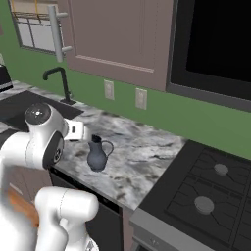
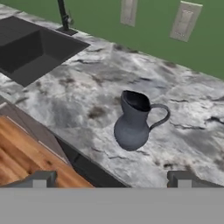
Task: Move the cookie dough ball and hotdog bun from the top shelf to the second highest shelf to make space. Then, place the pitcher from the counter on the cleared top shelf.
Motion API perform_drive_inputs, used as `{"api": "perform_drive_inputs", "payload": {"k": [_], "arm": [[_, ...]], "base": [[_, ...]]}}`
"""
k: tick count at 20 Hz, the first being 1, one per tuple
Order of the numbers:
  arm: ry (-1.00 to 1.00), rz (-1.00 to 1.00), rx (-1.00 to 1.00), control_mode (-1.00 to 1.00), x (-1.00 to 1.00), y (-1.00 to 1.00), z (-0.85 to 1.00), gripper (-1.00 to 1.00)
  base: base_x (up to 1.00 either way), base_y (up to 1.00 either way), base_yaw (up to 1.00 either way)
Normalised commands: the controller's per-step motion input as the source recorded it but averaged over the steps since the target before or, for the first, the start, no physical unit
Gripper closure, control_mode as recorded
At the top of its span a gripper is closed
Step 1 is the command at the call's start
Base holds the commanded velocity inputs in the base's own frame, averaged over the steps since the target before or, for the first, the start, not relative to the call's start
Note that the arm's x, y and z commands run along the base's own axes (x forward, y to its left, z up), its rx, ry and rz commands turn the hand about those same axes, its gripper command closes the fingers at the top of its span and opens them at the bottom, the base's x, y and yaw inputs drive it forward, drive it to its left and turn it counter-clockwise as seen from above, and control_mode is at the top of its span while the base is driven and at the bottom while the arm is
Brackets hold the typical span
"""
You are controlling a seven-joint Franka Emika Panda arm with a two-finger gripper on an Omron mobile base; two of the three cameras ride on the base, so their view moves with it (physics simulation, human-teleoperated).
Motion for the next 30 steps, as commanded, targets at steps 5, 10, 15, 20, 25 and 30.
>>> {"api": "perform_drive_inputs", "payload": {"k": [5,10,15,20,25,30], "arm": [[0.0,0.27,0.0,-1.0,0.08,-0.43,-0.14,-1.0],[0.0,0.25,0.0,-1.0,0.03,-0.4,-0.19,-1.0],[-0.13,0.11,0.1,-1.0,0.0,-0.51,-0.33,-1.0],[-0.03,0.0,0.15,-1.0,0.0,-0.29,-0.04,-1.0],[-0.05,0.0,0.22,-1.0,0.02,-0.26,-0.07,-1.0],[-0.13,0.07,0.18,-1.0,0.15,-0.02,0.0,-1.0]], "base": [[0.0,0.0,0.0],[0.0,0.0,0.0],[0.0,0.0,0.0],[0.0,0.0,0.0],[0.0,0.0,0.0],[0.0,0.0,0.0]]}}
